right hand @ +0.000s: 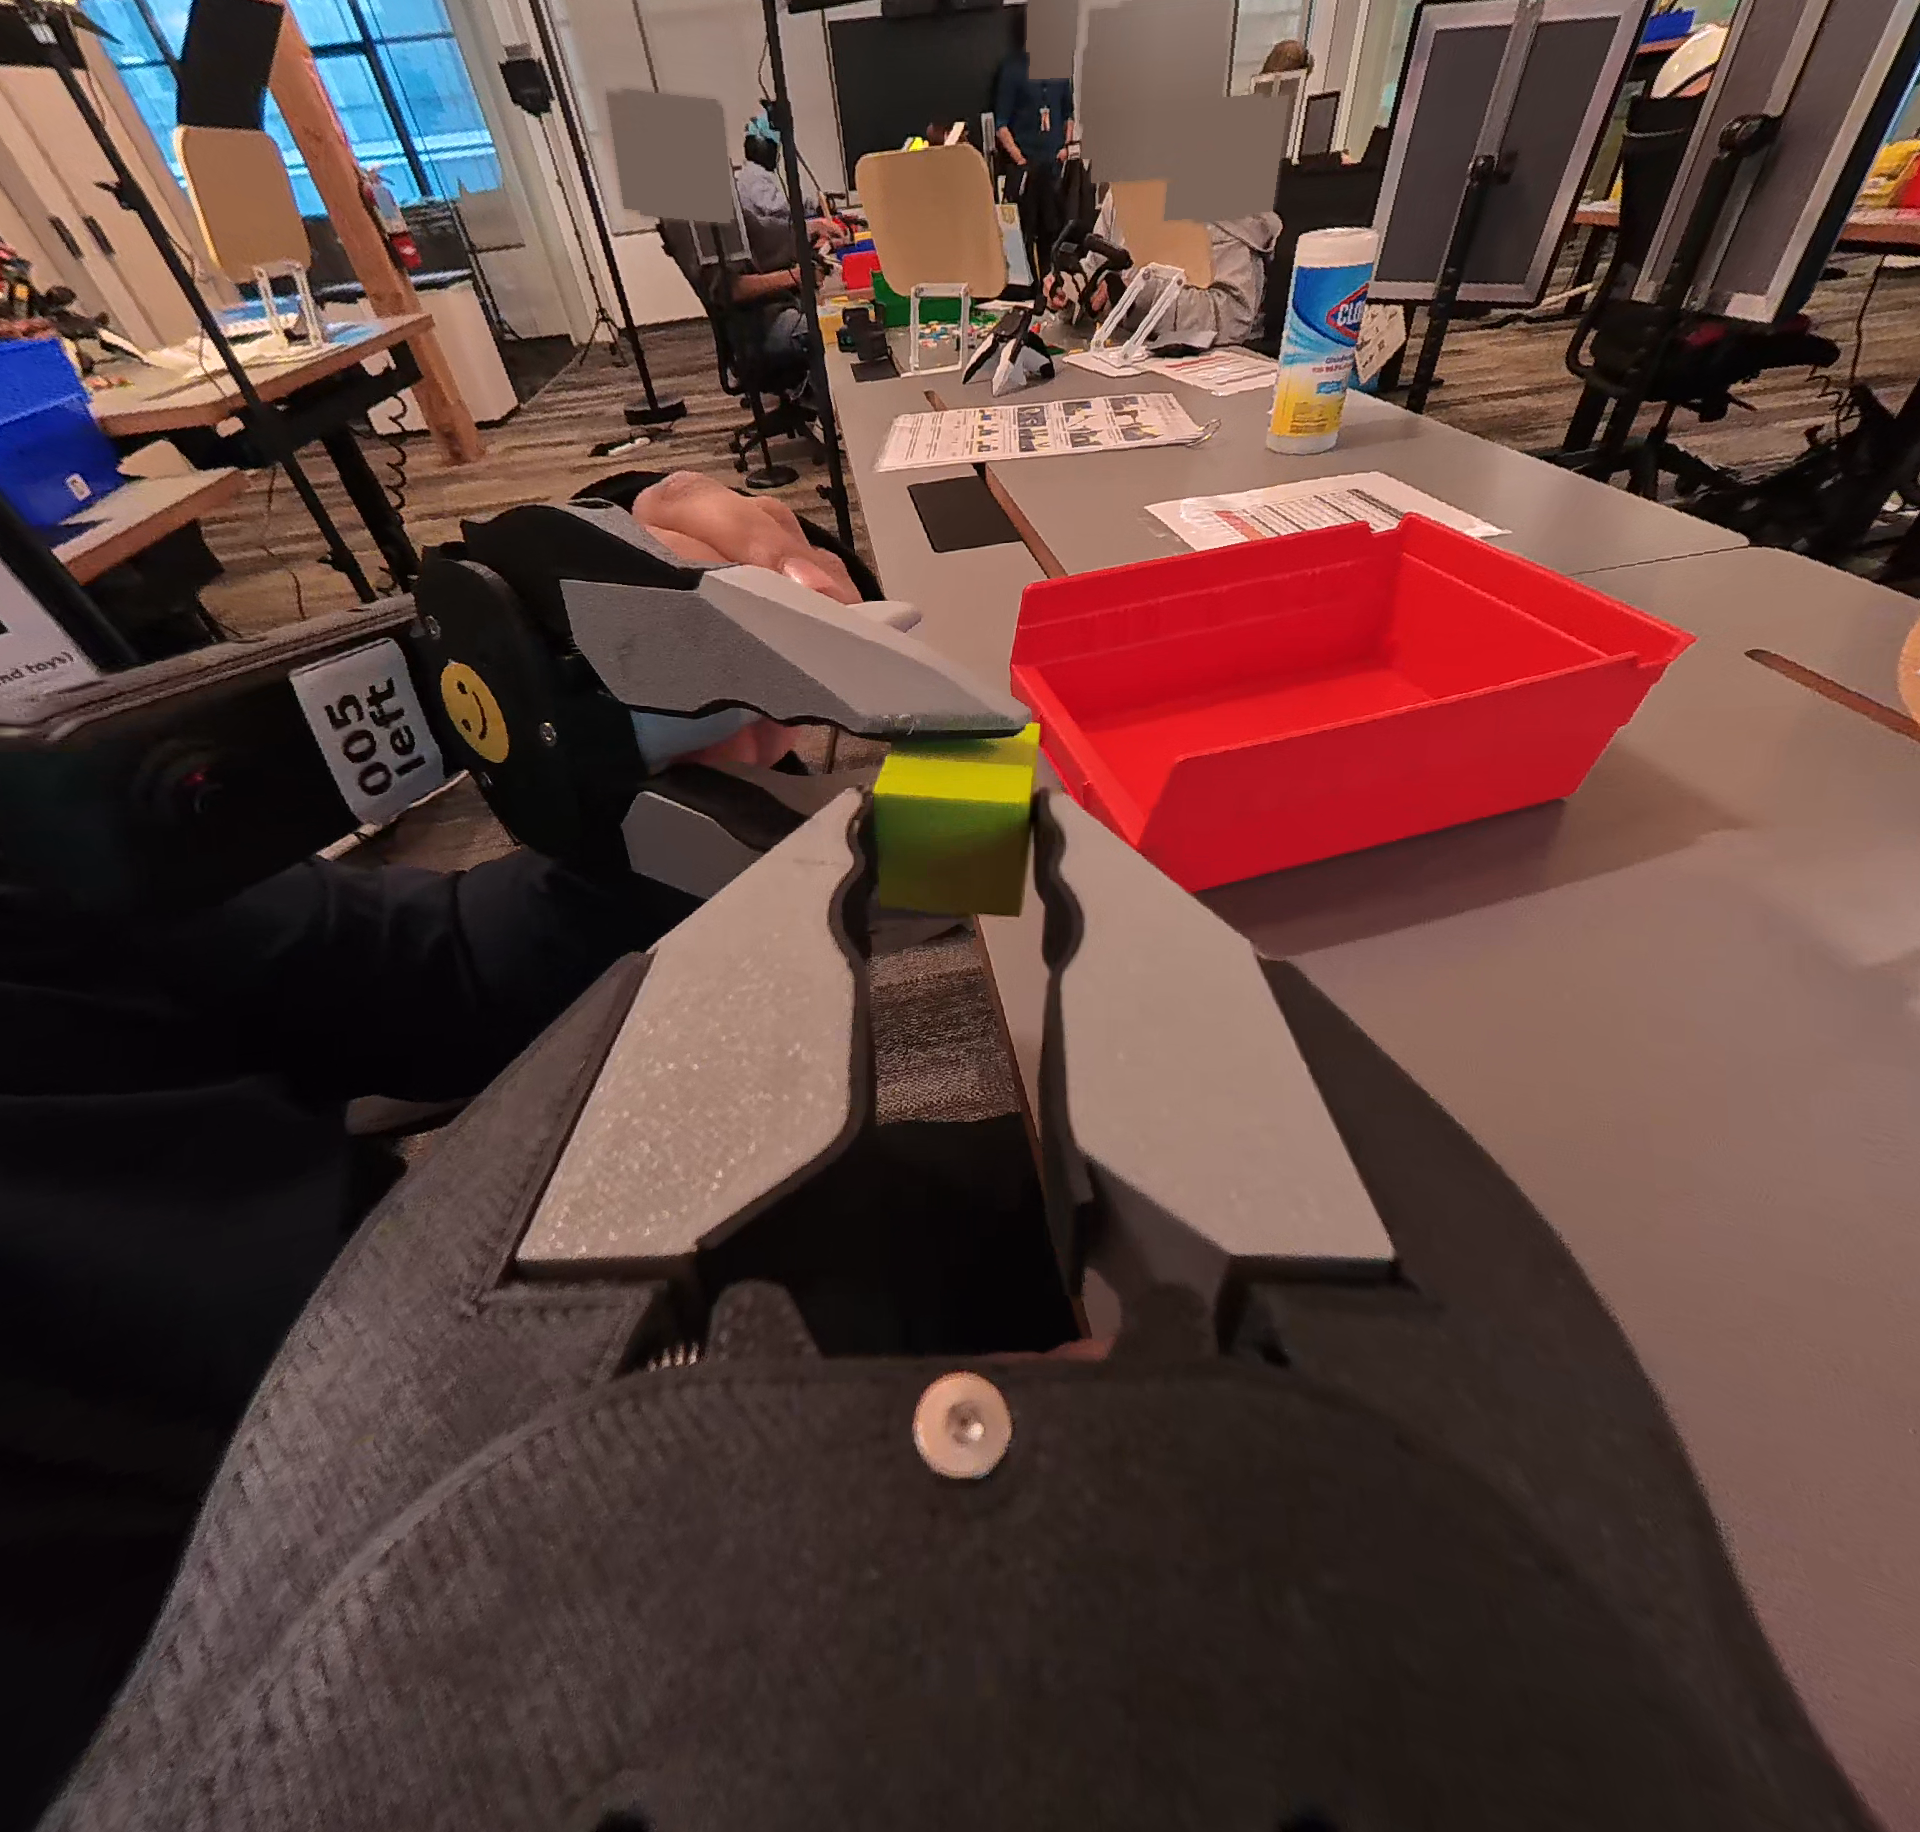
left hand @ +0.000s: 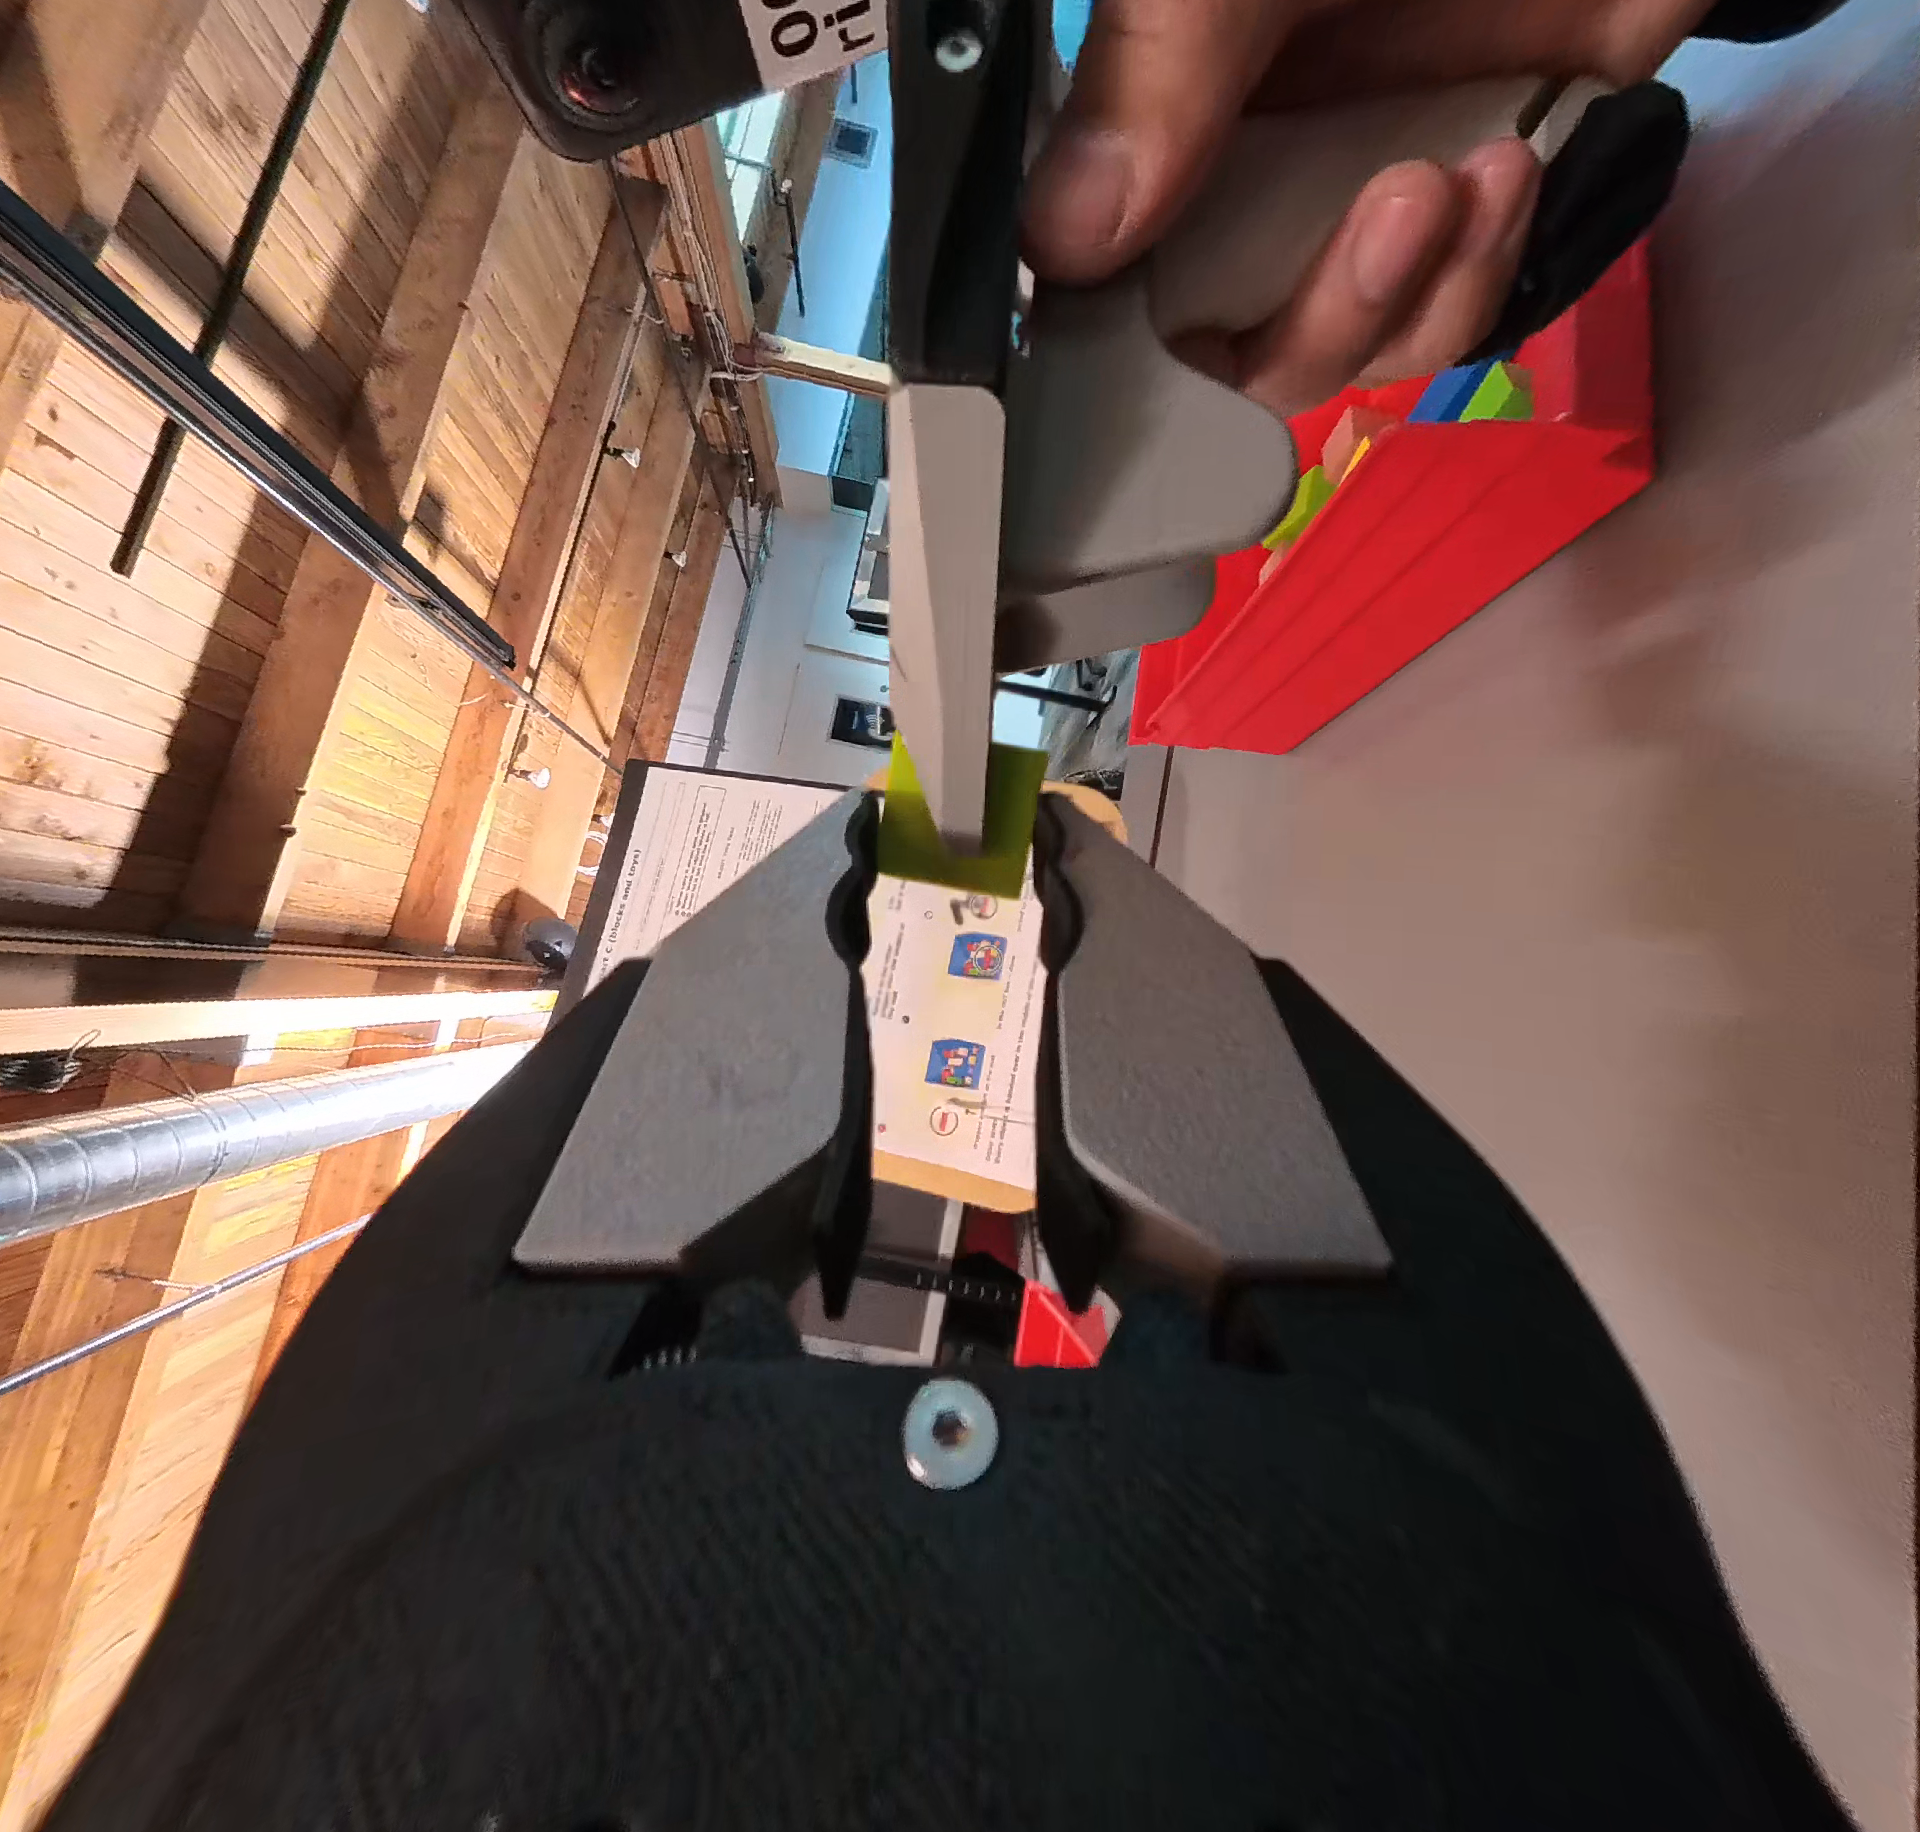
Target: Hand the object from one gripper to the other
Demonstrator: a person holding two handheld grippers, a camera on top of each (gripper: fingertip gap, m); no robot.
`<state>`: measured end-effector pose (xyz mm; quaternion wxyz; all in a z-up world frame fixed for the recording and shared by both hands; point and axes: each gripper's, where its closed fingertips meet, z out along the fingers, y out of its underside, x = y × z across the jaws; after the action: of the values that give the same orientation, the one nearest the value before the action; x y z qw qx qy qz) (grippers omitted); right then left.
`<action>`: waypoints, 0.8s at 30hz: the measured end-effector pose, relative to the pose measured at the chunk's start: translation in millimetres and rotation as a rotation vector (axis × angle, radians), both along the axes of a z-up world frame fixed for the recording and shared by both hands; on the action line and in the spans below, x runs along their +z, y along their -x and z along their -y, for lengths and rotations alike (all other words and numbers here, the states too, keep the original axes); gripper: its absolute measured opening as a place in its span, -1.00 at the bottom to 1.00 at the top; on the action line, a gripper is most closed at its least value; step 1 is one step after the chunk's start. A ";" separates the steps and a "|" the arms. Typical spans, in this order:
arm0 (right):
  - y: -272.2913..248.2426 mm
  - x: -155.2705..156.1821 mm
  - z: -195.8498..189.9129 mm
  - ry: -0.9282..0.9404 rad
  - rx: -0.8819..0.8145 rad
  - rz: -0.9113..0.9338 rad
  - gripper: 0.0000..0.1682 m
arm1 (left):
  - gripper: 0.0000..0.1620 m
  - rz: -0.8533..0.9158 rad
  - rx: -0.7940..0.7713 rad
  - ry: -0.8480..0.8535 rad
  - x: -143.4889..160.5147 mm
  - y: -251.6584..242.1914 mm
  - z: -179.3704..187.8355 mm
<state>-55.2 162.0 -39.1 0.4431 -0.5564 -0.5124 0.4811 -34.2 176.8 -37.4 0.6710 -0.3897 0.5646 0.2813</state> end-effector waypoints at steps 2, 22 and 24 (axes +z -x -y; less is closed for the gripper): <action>0.7 -1.5 -1.8 -0.018 -0.015 0.009 -0.68 | -0.67 -0.008 0.010 0.004 -1.5 0.9 -1.7; -195.6 -24.8 -183.0 -0.024 -0.751 0.248 -0.70 | -1.00 0.095 0.038 0.120 -2.6 16.7 -14.8; -220.3 -48.8 -199.0 0.026 -0.807 0.338 -0.69 | -1.00 0.087 0.040 0.116 -4.0 15.1 -16.6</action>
<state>165.1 361.1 -87.9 0.4986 -0.7885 -0.3131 0.1777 -49.3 193.4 -41.5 0.6655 -0.4510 0.5424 0.2442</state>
